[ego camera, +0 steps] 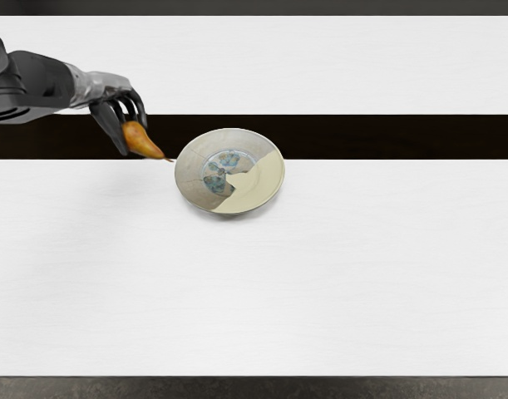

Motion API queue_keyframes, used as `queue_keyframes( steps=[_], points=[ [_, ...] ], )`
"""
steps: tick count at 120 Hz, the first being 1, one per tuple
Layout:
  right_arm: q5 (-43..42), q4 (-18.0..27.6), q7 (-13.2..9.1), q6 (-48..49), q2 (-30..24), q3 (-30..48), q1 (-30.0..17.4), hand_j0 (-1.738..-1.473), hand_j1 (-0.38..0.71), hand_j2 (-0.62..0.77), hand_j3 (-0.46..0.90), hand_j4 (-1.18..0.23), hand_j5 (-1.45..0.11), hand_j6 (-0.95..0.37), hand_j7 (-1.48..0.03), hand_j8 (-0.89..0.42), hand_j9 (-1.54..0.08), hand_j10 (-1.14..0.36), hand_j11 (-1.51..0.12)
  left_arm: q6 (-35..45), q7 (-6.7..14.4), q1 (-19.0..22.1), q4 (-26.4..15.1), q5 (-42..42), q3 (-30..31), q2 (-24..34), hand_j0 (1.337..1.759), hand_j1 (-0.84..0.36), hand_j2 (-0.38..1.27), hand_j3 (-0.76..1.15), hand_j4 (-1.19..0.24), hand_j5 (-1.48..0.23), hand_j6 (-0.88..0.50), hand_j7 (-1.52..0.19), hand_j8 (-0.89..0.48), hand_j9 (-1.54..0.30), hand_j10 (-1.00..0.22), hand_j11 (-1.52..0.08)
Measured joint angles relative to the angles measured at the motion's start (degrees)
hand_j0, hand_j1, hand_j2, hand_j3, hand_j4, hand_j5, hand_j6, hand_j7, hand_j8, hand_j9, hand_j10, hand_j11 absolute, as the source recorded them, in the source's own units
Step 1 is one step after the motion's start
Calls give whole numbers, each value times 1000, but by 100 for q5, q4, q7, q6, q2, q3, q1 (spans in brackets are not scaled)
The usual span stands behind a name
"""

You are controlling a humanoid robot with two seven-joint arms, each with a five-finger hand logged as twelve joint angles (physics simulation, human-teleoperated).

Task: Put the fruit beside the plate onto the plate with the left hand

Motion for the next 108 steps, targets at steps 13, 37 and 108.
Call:
queue_keyframes(
  steps=[13,37,108],
  points=[
    [0,0,0,0,0,0,0,-1658,-310,-7,0,-33,-43,-33,-43,-33,-43,-33,-43,-2,44,-105,21,-104,0,-102,1655,-336,375,0,-678,-1024,-488,-1000,-535,-1005,-762,-1003],
    [0,0,0,0,0,-2,0,-1658,-310,-7,0,-33,-43,-33,-43,-33,-43,-33,-43,-5,85,-226,228,-194,3,-591,1655,-342,404,0,-669,-1037,-469,-1015,-535,-1016,-768,-1016],
    [-5,-20,0,0,0,-1,0,-1658,-310,-7,0,-33,-43,-33,-43,-33,-43,-33,-43,-26,93,-556,1210,-186,44,-1758,1654,-312,386,0,-688,-1057,-477,-1041,-549,-1038,-778,-1039]
  ],
)
